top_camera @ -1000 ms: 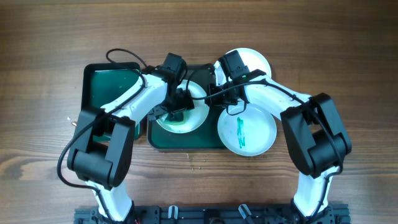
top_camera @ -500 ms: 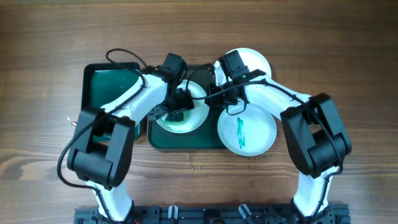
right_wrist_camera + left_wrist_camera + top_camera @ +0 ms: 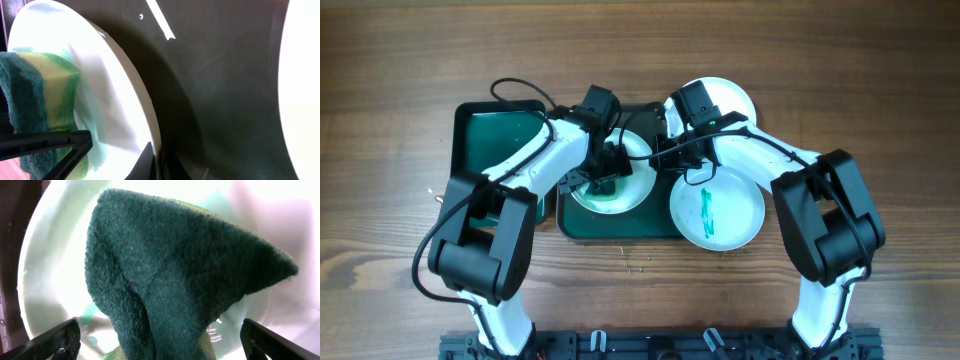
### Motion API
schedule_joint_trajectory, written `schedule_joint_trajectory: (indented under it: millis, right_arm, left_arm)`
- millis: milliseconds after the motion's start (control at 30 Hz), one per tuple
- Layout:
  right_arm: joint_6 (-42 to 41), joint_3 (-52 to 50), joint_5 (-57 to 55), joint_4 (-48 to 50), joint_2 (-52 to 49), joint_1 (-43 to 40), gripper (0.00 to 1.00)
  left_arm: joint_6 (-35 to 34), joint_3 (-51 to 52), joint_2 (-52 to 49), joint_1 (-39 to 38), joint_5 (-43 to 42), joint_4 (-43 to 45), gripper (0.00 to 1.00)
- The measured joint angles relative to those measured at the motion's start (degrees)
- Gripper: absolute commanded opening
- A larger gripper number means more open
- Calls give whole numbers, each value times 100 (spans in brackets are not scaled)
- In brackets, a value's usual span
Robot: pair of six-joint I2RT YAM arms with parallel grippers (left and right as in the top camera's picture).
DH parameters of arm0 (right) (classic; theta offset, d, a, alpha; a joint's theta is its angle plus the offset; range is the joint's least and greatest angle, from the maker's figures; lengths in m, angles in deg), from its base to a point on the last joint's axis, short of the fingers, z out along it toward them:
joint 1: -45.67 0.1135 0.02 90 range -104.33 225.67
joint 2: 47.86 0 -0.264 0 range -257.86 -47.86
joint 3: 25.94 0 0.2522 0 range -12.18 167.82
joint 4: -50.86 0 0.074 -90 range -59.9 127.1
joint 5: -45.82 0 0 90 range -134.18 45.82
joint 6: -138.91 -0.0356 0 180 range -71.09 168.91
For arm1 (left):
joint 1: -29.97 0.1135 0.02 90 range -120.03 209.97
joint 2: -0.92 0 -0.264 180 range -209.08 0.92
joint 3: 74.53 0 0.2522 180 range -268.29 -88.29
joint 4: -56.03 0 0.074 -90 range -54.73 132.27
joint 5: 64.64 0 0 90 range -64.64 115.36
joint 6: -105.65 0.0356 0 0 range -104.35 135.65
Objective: Clean dirty plates on tray and stack at the side
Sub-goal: 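Scrub the left white plate with the sponge in the left gripper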
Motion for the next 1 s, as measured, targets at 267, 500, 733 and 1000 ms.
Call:
schedule_joint_trajectory:
  millis: [267, 500, 733, 1000]
  right_arm:
    - [0, 0, 0, 13, 0, 0, 4]
    - [0, 0, -2, 9, 0, 0, 4]
    - [0, 0, -4, 11, 0, -4, 4]
    - [0, 0, -7, 11, 0, -4, 4]
  left_arm:
    - [0, 0, 0, 0, 0, 0, 100]
    - [0, 0, -2, 0, 0, 4, 100]
    - [0, 0, -2, 4, 2, 557, 100]
    - [227, 0, -2, 4, 20, 435, 9]
